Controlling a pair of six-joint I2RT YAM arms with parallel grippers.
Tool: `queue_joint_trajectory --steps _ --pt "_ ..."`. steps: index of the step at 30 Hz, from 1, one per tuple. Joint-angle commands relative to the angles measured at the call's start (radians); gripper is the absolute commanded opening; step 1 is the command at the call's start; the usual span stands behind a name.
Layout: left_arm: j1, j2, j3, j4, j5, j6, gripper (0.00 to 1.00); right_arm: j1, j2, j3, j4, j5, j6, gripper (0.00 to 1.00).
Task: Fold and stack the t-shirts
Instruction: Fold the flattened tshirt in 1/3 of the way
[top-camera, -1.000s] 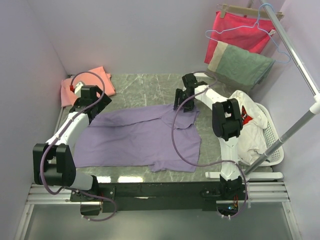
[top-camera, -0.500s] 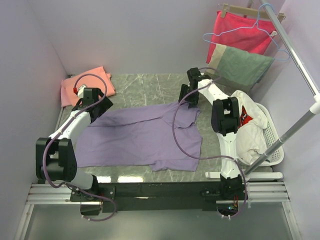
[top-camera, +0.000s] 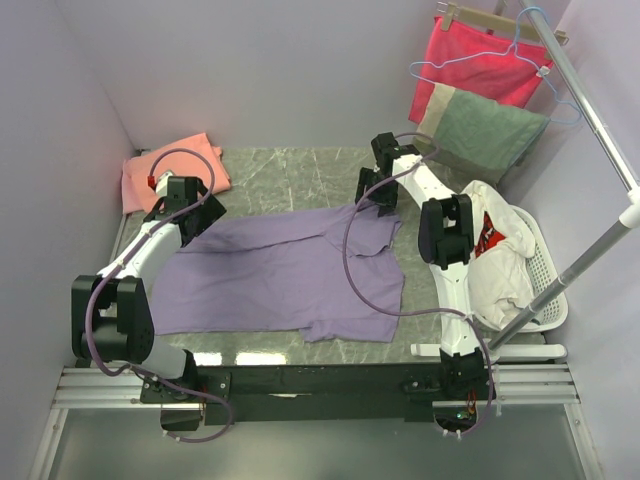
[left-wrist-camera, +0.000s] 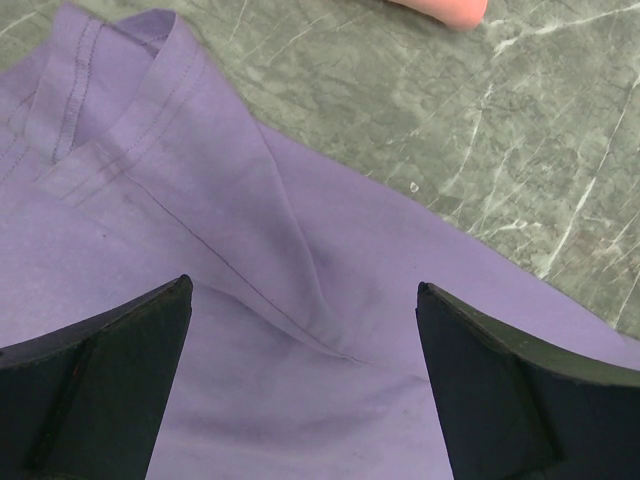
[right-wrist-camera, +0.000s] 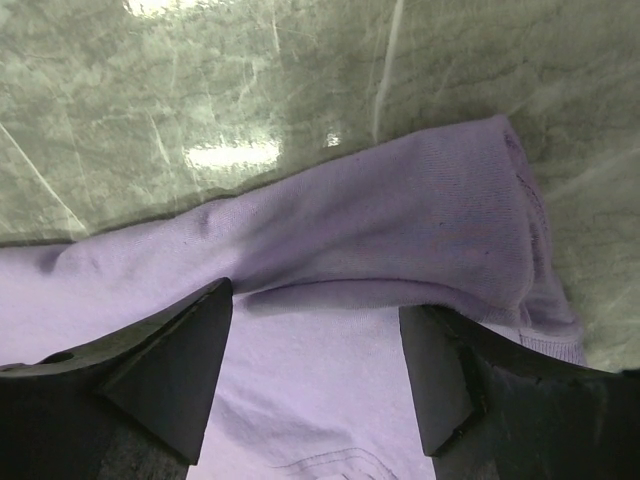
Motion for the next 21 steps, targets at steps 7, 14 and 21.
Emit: queue_joint_trajectory --steps 7,14,21 --pt "-0.001 -0.034 0.009 0.009 0.009 0.035 0.99 0.001 -0.056 -0.076 0.028 -0.005 -0.015 0.94" --pt "0.002 -0.027 0.005 0.021 0.038 0.037 0.99 0.091 -0.269 -0.266 0.272 -0.004 0.025 1.00" --pt "0.005 -0.025 0.003 0.026 0.052 0.035 1.00 0.187 -0.193 -0.209 0.246 0.031 0.034 1.00"
